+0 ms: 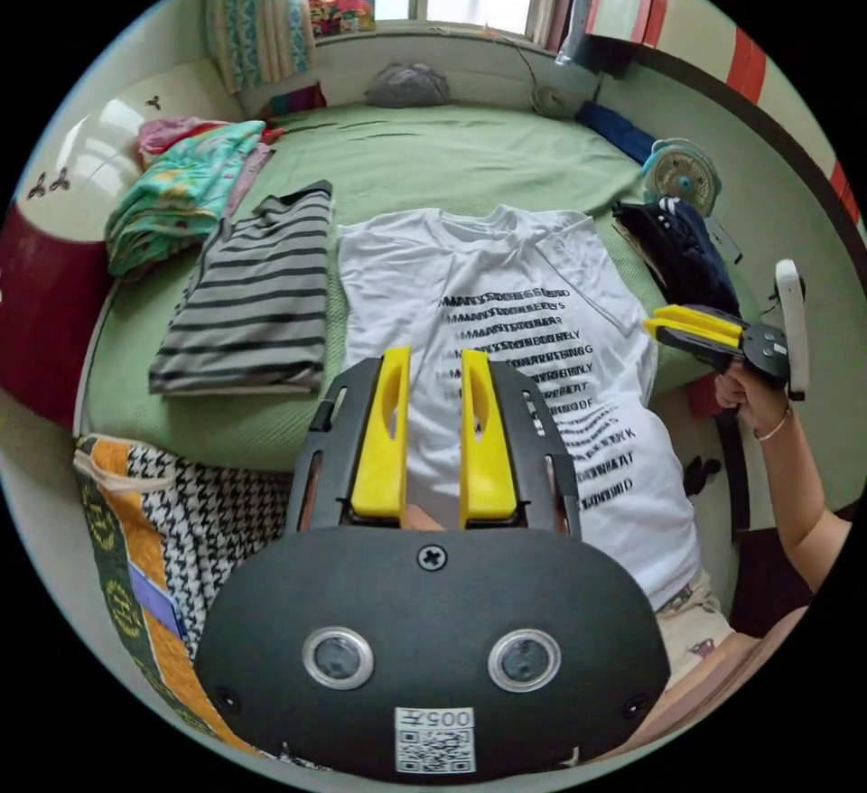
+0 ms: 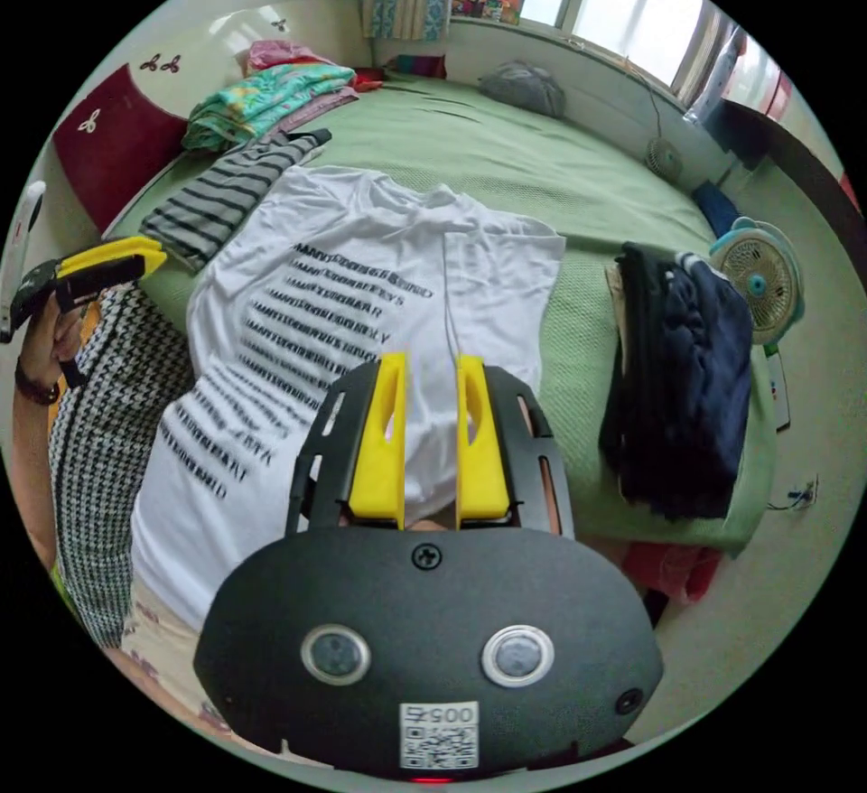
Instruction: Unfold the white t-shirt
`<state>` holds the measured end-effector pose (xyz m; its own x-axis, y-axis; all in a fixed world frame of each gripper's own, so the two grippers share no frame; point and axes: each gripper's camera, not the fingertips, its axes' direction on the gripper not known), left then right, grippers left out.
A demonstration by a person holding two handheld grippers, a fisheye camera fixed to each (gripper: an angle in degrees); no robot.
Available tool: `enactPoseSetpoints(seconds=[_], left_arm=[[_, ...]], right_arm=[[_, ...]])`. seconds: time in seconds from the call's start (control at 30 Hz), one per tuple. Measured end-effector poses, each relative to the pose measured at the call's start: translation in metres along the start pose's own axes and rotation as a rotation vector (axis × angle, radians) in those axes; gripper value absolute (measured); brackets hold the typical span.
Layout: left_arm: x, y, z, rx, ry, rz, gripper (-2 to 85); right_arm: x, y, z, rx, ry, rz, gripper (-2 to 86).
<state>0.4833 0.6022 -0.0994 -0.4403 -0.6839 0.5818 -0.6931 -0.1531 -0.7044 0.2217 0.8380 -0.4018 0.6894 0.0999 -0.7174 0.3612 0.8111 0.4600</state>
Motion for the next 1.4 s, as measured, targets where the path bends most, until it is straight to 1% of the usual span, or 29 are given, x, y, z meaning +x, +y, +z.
enactPoseSetpoints(seconds=[0.2, 0.3, 0.37, 0.43, 0.53, 0.63, 0.73, 0.83, 0.9, 0.93, 1.0, 1.07, 1.17, 1.23, 1.3, 1.4], left_arm=[[-0.005, -0.074, 0.085, -0.101, -0.031, 0.013, 11.2], [-0.013, -0.098, 0.123, -0.145, -0.059, 0.001, 11.5], [-0.021, -0.109, 0.142, -0.176, -0.038, -0.006, 10.7], [-0.025, -0.115, 0.145, -0.172, -0.020, 0.008, 9.9], [-0.035, -0.127, 0.148, -0.183, 0.045, 0.015, 5.9], [-0.047, -0.140, 0.149, -0.180, 0.029, -0.005, 2.3], [-0.065, -0.153, 0.134, -0.109, -0.066, -0.105, 1.2], [-0.095, -0.161, 0.111, -0.009, -0.103, -0.201, 0.7], [-0.120, -0.163, 0.101, 0.008, -0.157, -0.283, 0.5], [-0.137, -0.162, 0.097, 0.010, -0.197, -0.339, 0.4], [-0.163, -0.158, 0.096, -0.008, -0.224, -0.426, 0.3], [-0.189, -0.148, 0.093, 0.001, -0.279, -0.546, -0.2], [-0.200, -0.138, 0.084, 0.040, -0.267, -0.598, -0.4], [-0.195, -0.138, 0.082, 0.064, -0.221, -0.564, -0.5], [-0.182, -0.143, 0.084, 0.068, -0.207, -0.505, -0.6], [-0.150, -0.156, 0.099, 0.059, -0.123, -0.385, -0.6]], right_arm=[[0.014, -0.067, 0.077, -0.069, 0.048, 0.034, 7.1], [0.017, -0.083, 0.106, -0.102, 0.079, 0.027, 6.0], [0.019, -0.085, 0.114, -0.084, 0.069, 0.022, 4.8], [0.025, -0.088, 0.116, -0.070, 0.042, 0.037, 3.0], [0.043, -0.094, 0.117, -0.063, 0.006, 0.089, -0.7], [0.063, -0.105, 0.116, -0.052, -0.061, 0.144, -1.5], [0.088, -0.118, 0.104, -0.006, -0.049, 0.213, -1.6], [0.133, -0.124, 0.086, 0.051, -0.052, 0.349, -1.6], [0.167, -0.122, 0.072, 0.073, 0.054, 0.437, -1.5], [0.175, -0.121, 0.070, 0.069, 0.076, 0.454, -1.4], [0.197, -0.113, 0.069, 0.024, 0.129, 0.504, -1.2], [0.204, -0.107, 0.069, 0.007, 0.126, 0.510, -1.0], [0.199, -0.098, 0.058, 0.042, 0.152, 0.485, -0.9], [0.191, -0.096, 0.050, 0.081, 0.160, 0.469, -0.9], [0.172, -0.100, 0.046, 0.121, 0.121, 0.399, -0.7], [0.143, -0.112, 0.063, 0.095, 0.065, 0.307, 0.2]])
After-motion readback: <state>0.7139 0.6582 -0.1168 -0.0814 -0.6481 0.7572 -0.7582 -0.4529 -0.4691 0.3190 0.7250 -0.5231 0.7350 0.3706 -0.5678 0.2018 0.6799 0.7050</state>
